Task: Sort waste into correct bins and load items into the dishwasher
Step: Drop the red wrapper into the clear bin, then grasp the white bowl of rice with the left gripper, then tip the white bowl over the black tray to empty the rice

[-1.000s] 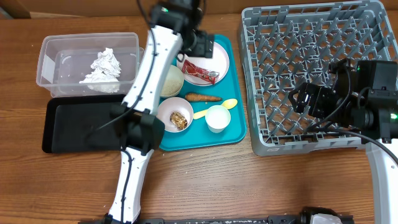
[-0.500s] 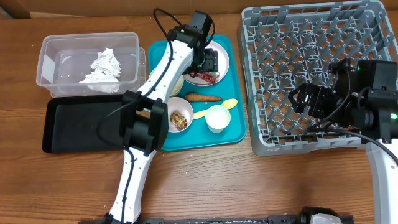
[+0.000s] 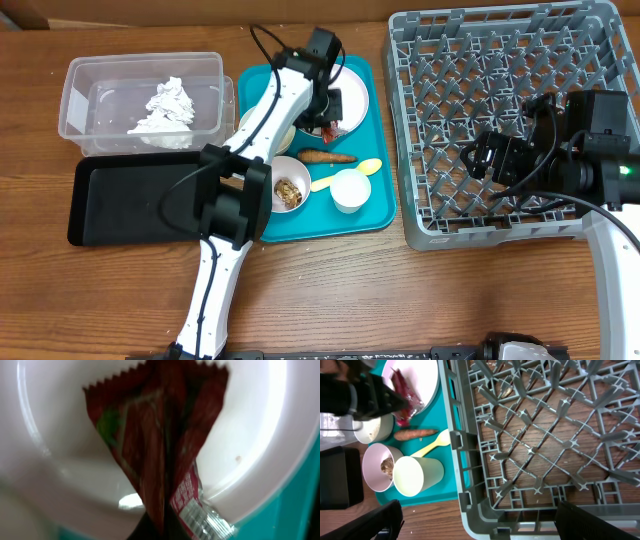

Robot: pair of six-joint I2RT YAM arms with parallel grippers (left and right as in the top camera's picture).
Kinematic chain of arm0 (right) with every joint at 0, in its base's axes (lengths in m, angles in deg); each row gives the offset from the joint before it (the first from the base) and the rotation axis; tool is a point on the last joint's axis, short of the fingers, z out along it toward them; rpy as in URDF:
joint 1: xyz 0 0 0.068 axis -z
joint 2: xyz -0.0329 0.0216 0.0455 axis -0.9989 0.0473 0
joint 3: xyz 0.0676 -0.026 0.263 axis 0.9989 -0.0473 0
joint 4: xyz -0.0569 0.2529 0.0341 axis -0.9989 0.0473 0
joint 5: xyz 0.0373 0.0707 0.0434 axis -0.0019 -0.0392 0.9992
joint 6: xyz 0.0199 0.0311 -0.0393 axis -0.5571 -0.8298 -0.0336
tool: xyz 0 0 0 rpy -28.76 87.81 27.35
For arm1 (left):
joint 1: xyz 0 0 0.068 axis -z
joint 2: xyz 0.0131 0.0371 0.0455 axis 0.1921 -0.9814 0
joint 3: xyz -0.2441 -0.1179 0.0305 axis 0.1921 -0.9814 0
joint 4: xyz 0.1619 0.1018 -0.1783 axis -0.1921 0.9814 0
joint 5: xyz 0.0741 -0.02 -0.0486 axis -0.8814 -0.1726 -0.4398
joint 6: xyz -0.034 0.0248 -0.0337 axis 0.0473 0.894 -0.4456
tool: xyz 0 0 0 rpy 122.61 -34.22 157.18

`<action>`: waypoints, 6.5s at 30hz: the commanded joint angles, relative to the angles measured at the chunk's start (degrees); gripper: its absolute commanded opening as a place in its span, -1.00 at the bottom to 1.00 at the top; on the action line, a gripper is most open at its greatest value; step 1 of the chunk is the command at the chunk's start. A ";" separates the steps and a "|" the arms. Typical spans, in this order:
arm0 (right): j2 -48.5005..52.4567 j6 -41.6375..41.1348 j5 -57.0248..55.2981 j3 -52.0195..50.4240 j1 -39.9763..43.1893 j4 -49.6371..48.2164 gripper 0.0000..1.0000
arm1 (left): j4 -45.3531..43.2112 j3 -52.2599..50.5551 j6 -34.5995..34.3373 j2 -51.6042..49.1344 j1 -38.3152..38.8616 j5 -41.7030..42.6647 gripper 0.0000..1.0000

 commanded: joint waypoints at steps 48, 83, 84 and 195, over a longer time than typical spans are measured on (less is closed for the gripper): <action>-0.11 0.02 -0.09 1.57 -0.31 0.09 1.00 | 8.39 -22.08 22.38 28.92 -6.01 -5.31 0.93; -0.11 0.04 -0.74 1.57 -0.31 -0.55 1.00 | 1.42 -18.88 23.43 12.09 -4.59 -5.42 -0.53; -0.11 0.02 -0.74 1.57 -0.31 -0.55 1.00 | 1.42 -18.88 23.43 12.09 -4.59 -5.42 -0.53; -0.11 0.00 -0.50 1.57 -0.31 1.62 1.00 | -0.20 -20.48 21.62 38.75 -39.85 60.61 -0.92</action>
